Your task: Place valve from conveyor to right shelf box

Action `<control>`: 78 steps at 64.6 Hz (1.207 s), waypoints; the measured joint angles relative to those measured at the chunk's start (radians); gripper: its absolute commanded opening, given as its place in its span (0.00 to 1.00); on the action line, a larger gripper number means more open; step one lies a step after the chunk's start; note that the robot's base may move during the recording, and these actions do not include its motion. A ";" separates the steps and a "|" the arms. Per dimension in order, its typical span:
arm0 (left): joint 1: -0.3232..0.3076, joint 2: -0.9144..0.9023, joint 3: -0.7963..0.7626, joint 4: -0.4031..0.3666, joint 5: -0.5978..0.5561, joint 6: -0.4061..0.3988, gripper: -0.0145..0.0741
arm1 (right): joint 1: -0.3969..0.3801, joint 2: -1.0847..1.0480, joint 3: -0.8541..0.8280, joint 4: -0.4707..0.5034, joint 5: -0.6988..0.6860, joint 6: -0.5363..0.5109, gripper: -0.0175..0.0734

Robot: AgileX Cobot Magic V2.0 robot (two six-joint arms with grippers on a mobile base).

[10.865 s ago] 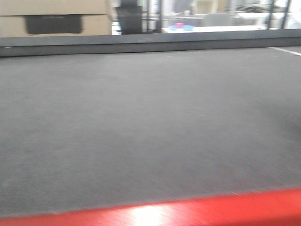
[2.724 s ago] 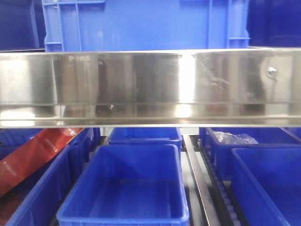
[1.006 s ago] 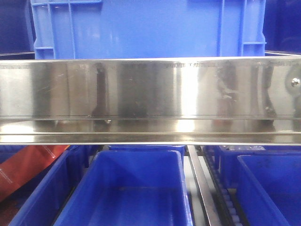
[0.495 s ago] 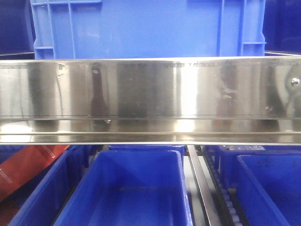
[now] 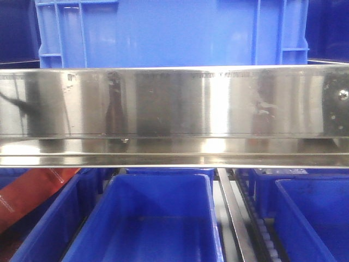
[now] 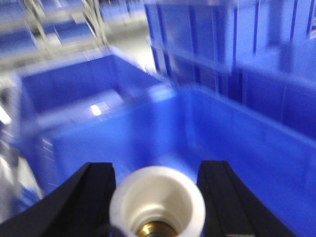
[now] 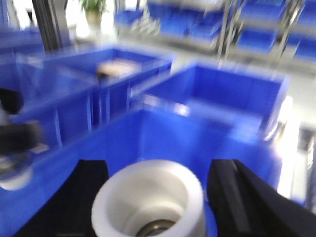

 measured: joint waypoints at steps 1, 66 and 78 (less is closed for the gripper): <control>0.000 0.011 -0.003 -0.002 0.002 0.000 0.04 | 0.002 0.012 -0.002 0.000 0.000 0.000 0.03; 0.000 0.274 -0.018 -0.007 0.070 0.003 0.76 | 0.004 0.305 -0.024 -0.004 0.075 0.000 0.79; 0.000 0.240 -0.064 -0.009 0.153 0.003 0.76 | 0.004 0.236 -0.024 -0.004 0.075 0.000 0.58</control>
